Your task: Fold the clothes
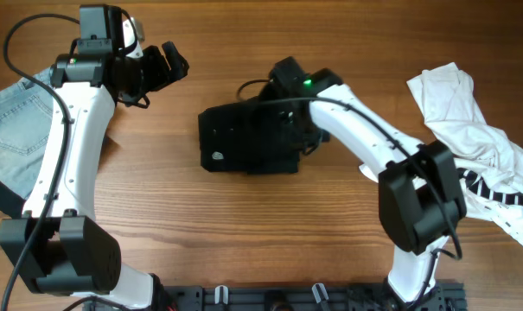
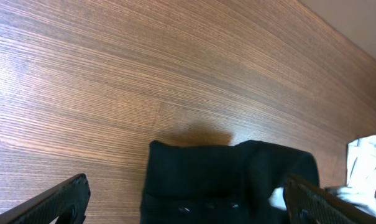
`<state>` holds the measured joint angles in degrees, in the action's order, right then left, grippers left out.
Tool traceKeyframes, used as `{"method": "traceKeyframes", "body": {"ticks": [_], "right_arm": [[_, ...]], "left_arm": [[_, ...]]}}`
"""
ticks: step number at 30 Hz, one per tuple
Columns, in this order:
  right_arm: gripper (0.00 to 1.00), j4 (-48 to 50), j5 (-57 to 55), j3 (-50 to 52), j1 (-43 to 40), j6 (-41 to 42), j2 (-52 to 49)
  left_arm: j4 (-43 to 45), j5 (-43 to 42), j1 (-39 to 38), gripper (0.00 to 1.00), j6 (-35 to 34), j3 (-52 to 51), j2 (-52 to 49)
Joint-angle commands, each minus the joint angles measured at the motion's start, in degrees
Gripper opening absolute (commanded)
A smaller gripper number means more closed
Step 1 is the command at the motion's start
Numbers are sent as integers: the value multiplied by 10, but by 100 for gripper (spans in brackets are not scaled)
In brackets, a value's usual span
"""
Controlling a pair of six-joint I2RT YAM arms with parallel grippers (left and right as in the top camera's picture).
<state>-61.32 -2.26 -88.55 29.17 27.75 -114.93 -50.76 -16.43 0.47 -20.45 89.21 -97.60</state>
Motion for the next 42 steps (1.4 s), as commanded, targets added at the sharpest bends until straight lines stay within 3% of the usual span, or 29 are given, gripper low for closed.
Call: {"method": "traceKeyframes", "body": {"ticks": [1, 4, 6, 9, 16, 18, 20, 26, 28, 32, 35, 39, 42], "right_arm": [[16, -32, -72, -2, -36, 67, -2], [21, -75, -67, -2, -47, 56, -2], [49, -96, -38, 1, -46, 15, -2], [59, -108, -10, 2, -46, -22, -2], [61, -144, -115, 2, -86, 84, 6], [63, -131, -101, 2, -112, 69, 12], [64, -112, -63, 2, -125, -11, 14], [72, -29, -75, 0, -147, -58, 14], [72, -14, -76, -12, -160, -68, 14], [72, -56, -55, -63, -175, -66, 40], [73, -63, -22, -68, -175, -68, 84], [75, -85, 65, -67, -174, -113, 108], [77, -106, 29, -52, -174, -87, 105]], "left_arm": [[1, -7, -12, 100, 7, -12, -9], [13, -7, -31, 100, 24, -26, -30], [35, -7, -52, 100, 26, -35, -54], [70, -7, -95, 100, 54, -35, -94], [127, 0, -158, 100, 85, -35, -170], [133, 0, -162, 100, 84, -35, -195], [122, -1, -162, 95, 80, -35, -215], [-47, -5, -165, 73, 81, -35, -246], [-117, -7, -170, 73, 81, -35, -246], [-175, -3, -172, 76, 81, -35, -238], [-160, 16, -161, 82, 61, -34, -215], [-60, 14, -139, 89, 45, -34, -168], [19, 0, -138, 94, 46, -34, -145]]}}
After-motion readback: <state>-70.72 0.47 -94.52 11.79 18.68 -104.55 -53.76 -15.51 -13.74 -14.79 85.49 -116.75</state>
